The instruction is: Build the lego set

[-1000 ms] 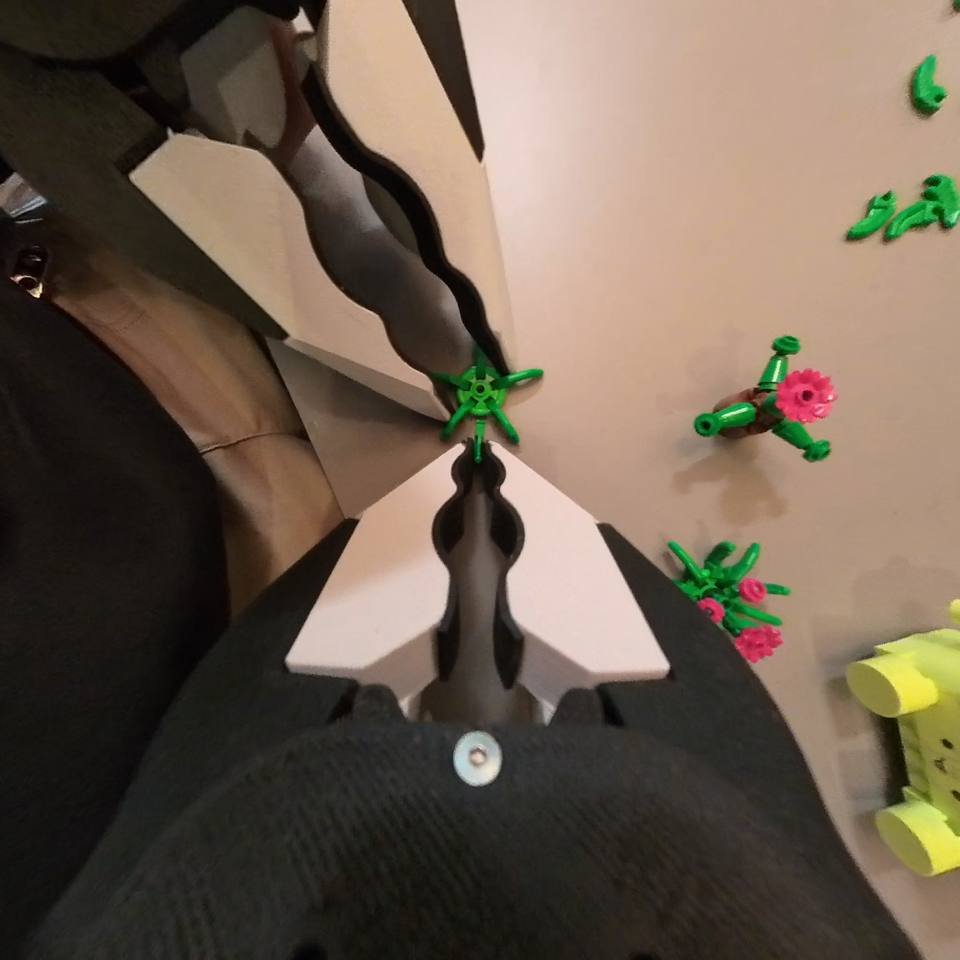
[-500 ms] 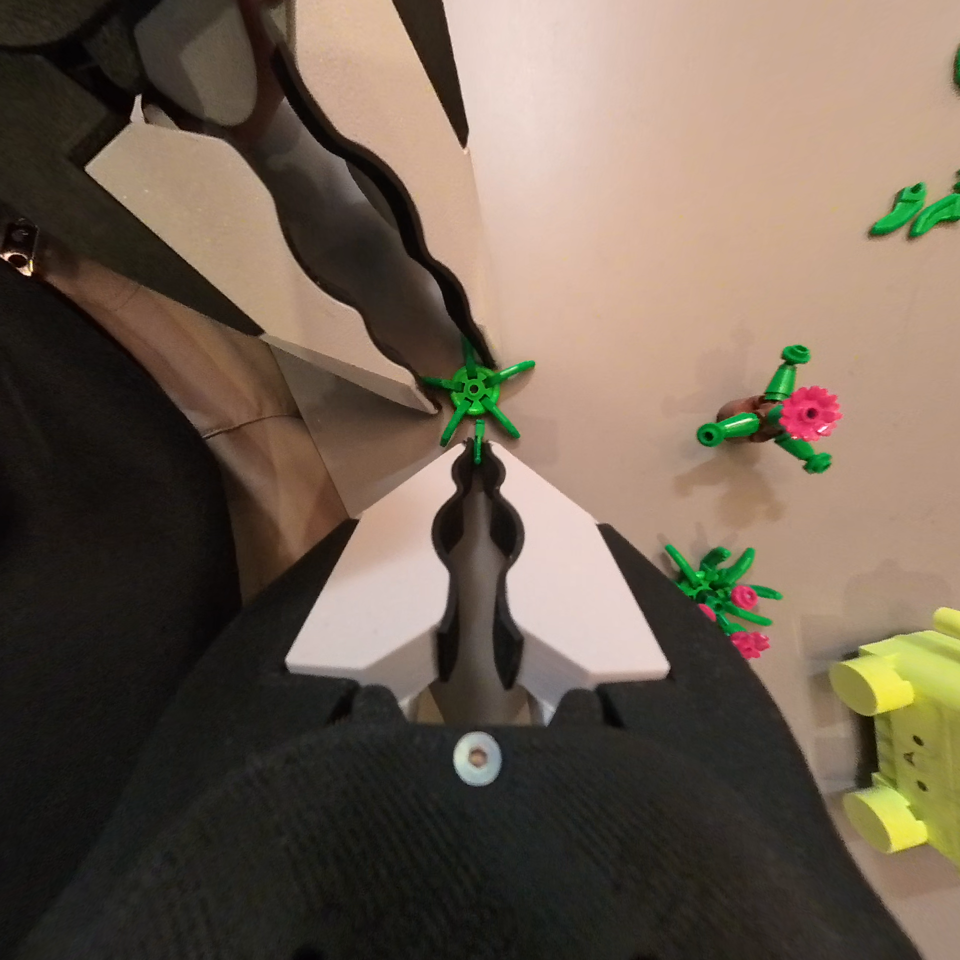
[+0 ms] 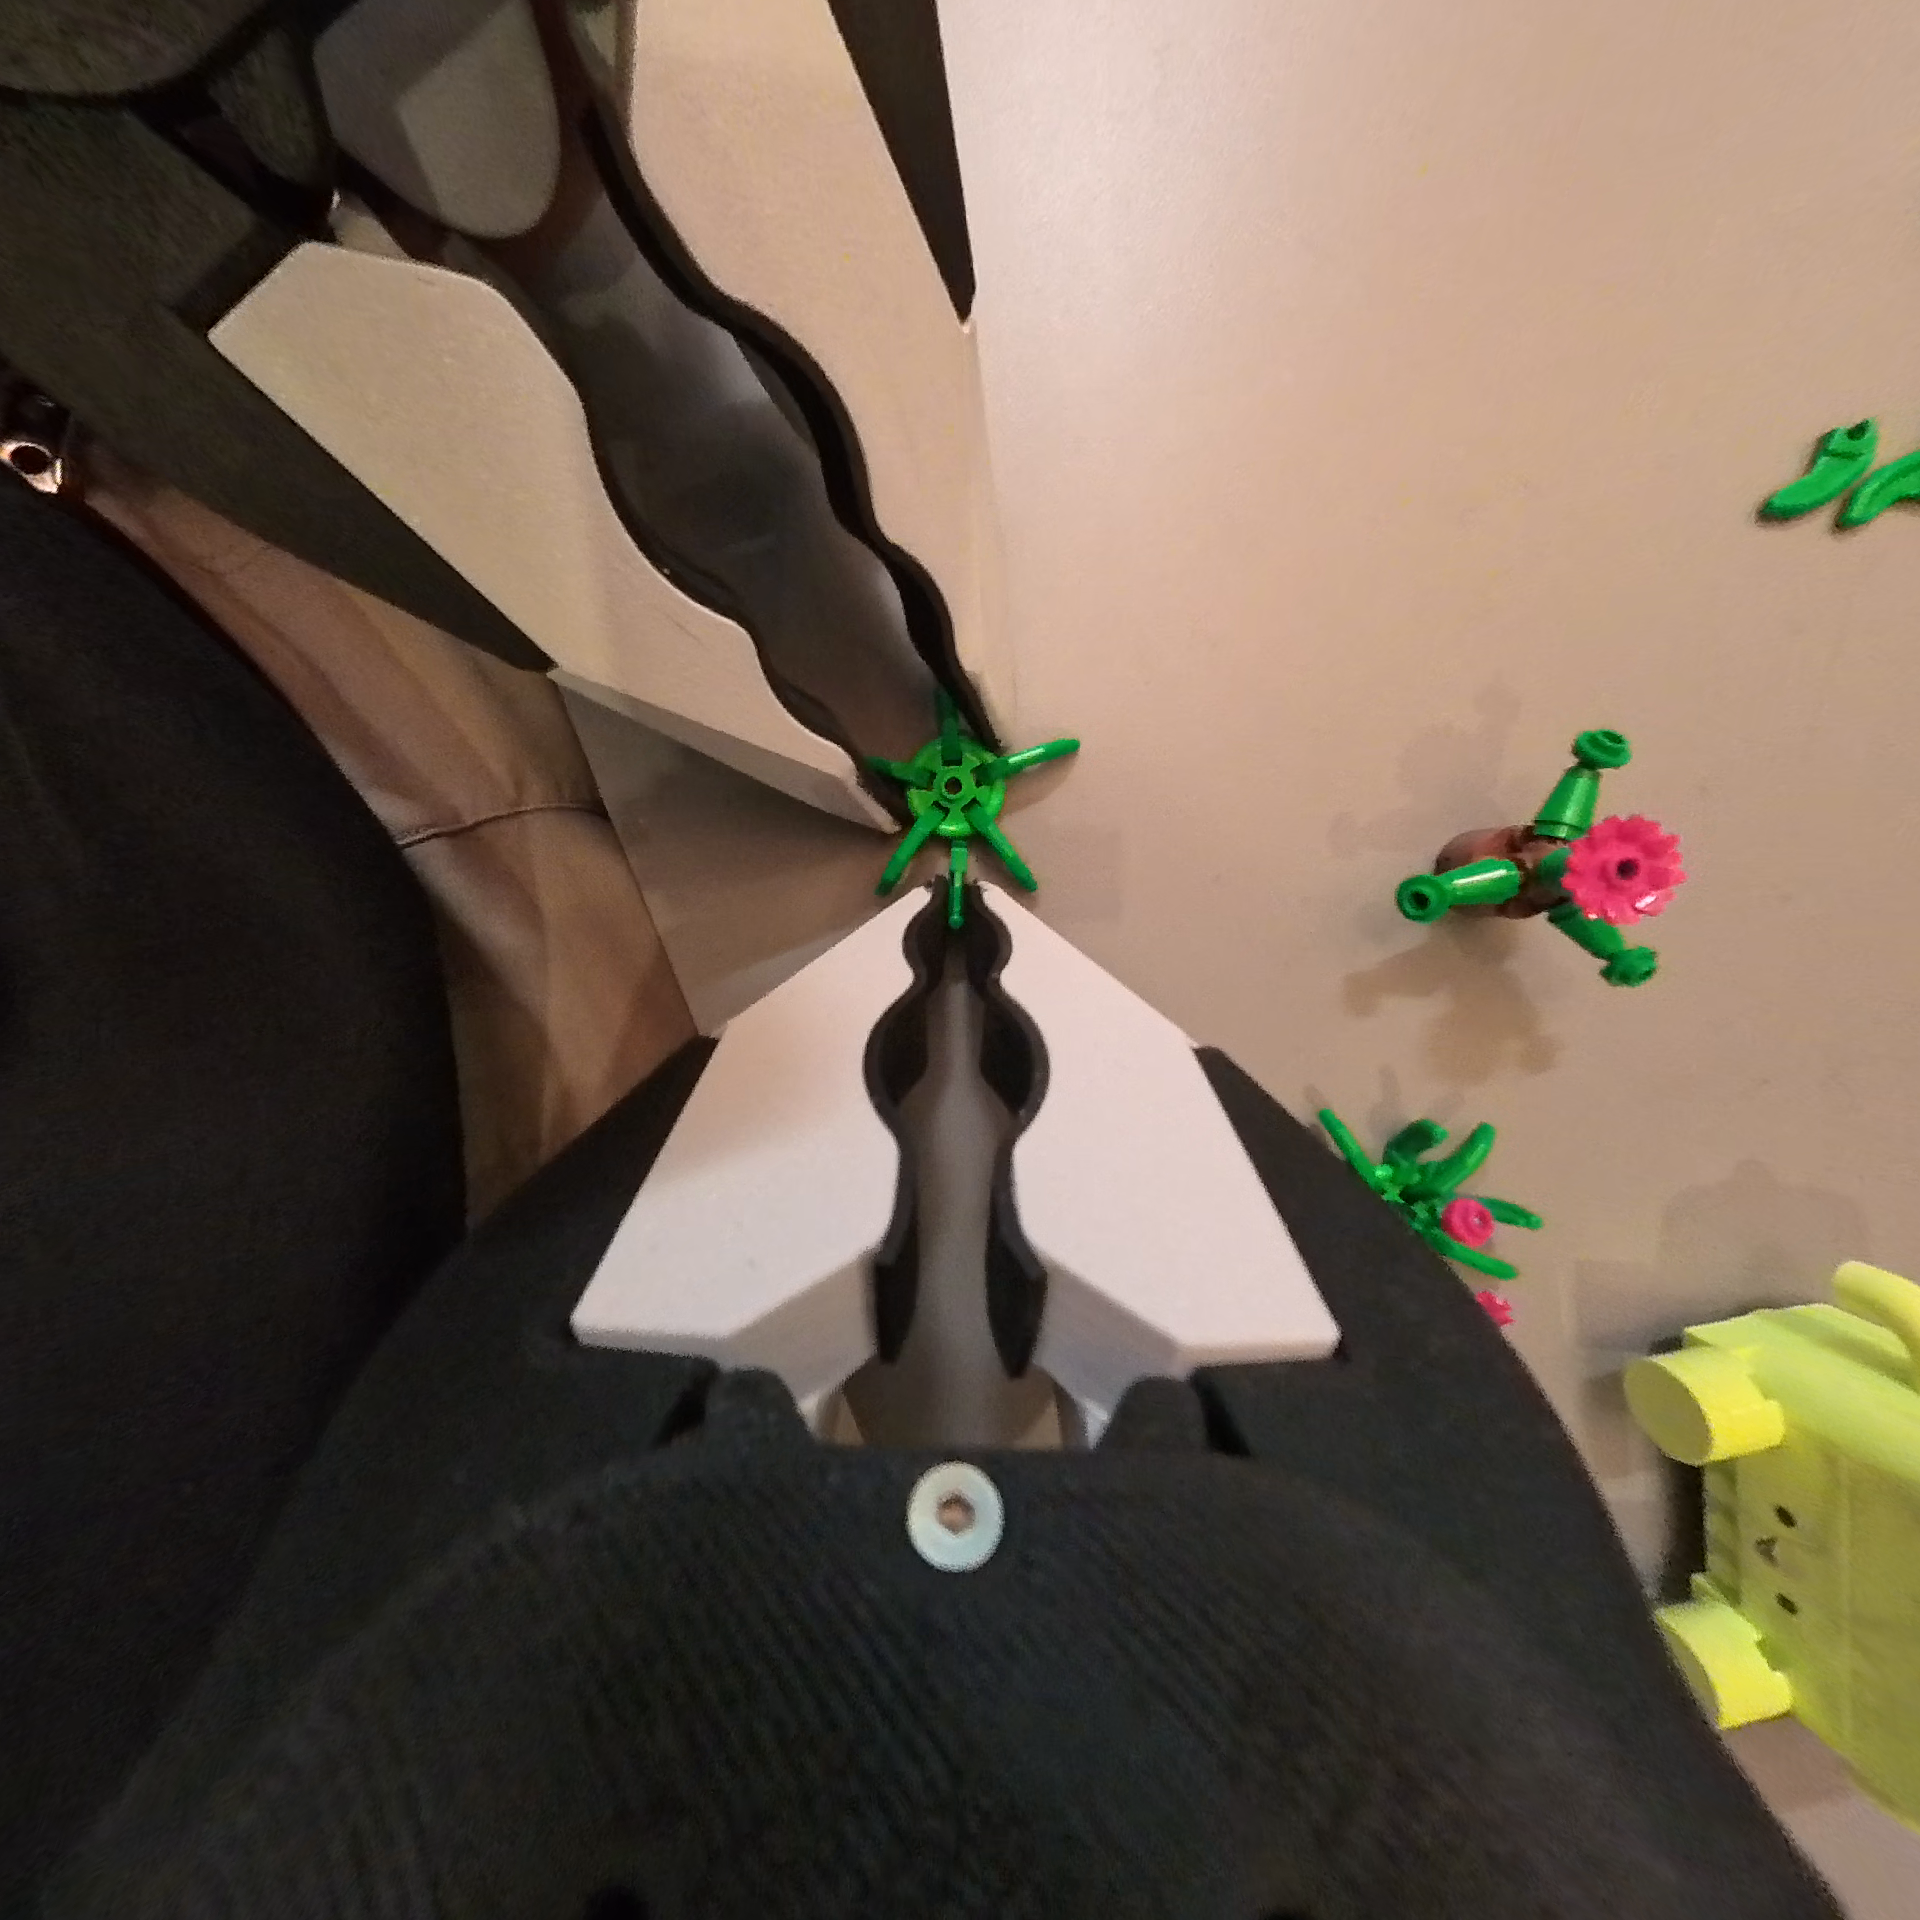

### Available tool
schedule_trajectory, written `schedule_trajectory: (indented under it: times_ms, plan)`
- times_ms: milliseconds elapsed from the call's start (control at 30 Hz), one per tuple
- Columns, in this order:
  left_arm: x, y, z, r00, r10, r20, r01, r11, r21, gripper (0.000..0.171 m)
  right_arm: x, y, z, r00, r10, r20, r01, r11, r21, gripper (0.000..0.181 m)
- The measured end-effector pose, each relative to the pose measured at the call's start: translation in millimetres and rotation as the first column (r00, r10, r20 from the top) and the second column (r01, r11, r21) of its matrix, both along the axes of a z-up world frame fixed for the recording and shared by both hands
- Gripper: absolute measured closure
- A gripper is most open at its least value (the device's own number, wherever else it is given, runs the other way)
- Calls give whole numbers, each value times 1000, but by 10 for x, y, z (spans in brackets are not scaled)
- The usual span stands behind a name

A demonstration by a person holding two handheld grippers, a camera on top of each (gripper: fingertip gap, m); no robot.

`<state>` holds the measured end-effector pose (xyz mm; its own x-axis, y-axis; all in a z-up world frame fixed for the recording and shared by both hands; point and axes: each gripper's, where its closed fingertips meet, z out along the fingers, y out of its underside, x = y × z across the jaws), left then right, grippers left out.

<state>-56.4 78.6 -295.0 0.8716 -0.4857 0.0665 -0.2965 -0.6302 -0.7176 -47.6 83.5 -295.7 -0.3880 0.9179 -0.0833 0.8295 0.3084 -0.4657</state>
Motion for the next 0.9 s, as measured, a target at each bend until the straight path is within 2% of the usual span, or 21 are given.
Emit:
schedule_trajectory:
  times_ms: [467, 900]
  plan:
    - [-1, 4, 14, 1000, 4, 18, -4, 1000, 0, 154, -20, -16, -3, 1000, 13, 19, -13, 1000, -18, 181]
    - [-4, 7, 9, 1000, 7, -18, -6, 1000, 16, 155, -36, -3, 2, 998, -12, -69, 9, 999, -49, 181]
